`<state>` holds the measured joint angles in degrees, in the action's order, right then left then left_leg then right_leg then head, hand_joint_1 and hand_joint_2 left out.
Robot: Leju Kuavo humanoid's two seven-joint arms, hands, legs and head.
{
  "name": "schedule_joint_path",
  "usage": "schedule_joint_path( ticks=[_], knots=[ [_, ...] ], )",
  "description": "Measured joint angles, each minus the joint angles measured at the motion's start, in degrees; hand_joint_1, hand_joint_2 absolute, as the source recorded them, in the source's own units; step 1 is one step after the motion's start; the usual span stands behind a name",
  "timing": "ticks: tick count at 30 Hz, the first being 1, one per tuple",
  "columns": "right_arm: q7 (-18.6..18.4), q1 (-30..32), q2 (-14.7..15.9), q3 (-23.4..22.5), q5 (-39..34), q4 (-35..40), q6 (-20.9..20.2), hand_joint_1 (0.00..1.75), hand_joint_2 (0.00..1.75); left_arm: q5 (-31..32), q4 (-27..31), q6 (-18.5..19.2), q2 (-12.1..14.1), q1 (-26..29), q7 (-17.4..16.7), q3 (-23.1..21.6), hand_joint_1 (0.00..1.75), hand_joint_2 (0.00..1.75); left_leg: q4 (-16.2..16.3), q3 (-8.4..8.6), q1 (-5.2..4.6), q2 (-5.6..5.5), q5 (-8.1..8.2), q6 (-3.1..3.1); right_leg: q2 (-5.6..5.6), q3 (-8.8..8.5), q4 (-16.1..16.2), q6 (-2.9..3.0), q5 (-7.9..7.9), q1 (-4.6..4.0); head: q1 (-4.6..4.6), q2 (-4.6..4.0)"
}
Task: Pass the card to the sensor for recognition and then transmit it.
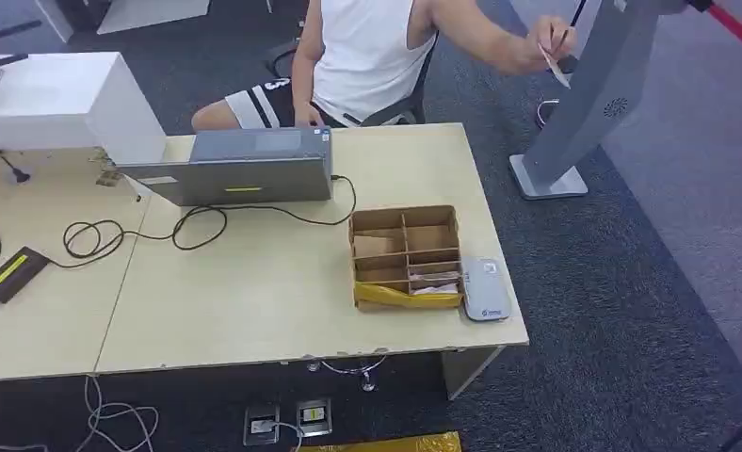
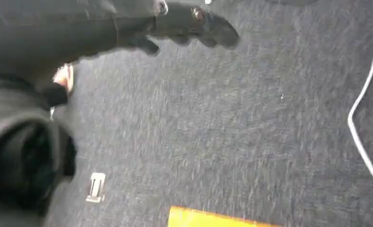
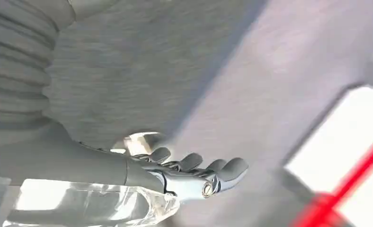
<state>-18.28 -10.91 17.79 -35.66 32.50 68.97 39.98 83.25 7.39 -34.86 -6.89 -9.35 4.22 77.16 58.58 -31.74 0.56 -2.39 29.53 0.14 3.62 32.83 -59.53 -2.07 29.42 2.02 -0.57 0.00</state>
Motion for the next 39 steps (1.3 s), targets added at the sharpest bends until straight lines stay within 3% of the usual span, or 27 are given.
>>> schedule_joint_path(
  ticks=[7,13,17,19,28,39],
  knots=[
    [1.08,-1.24,0.74,10.99,1.80,11.85,0.00,0.00,1.75,0.81,-0.20,-0.22,-0.09,0.03,0.68,1.40,0.00,0.00,0.01,-0.25,0.01,-0.43,0.00,0.00,-0.50,0.01,-0.01,0.04,0.07,-0.01,0.04,0.00],
    [-3.56,-6.62,3.26,23.45,6.91,20.48,-0.29,0.00,1.75,1.99,-0.28,-0.74,-0.37,0.01,1.57,2.75,0.00,0.00,0.00,-0.38,0.02,-0.44,-0.02,-0.02,-0.52,-0.01,-0.03,0.04,0.07,-0.01,0.02,0.00],
    [-5.07,-12.36,4.80,35.58,11.12,23.09,-6.00,0.00,1.75,3.17,-0.28,-0.55,-0.50,-0.01,2.53,3.21,0.00,0.00,0.00,-0.38,0.04,-0.48,-0.10,-0.11,-0.53,0.02,-0.05,0.04,0.06,-0.02,0.02,0.00],
    [-6.21,-15.40,5.00,42.03,14.46,23.53,-9.05,0.00,1.75,3.78,-0.28,-0.48,-0.50,-0.05,3.04,3.21,0.00,0.00,0.00,-0.27,0.08,-0.56,-0.14,-0.10,-0.55,0.03,-0.05,0.04,0.06,-0.05,0.02,0.00],
    [-6.75,-24.75,4.87,61.58,17.81,22.99,-15.71,0.00,1.75,6.38,-0.28,0.66,-0.46,-0.36,3.67,3.50,0.00,0.00,0.00,-0.42,0.17,-0.76,-0.17,-0.14,-0.67,0.14,-0.05,0.05,0.07,-0.11,0.00,0.00],
    [-7.21,-32.20,3.50,74.79,15.56,17.61,-20.17,0.00,1.75,6.60,-0.28,0.70,-0.26,-0.32,2.91,3.50,0.00,0.00,0.00,-0.44,0.17,-0.74,-0.17,-0.14,-0.66,0.19,-0.05,0.06,0.07,-0.11,0.02,0.00]
  ],
)
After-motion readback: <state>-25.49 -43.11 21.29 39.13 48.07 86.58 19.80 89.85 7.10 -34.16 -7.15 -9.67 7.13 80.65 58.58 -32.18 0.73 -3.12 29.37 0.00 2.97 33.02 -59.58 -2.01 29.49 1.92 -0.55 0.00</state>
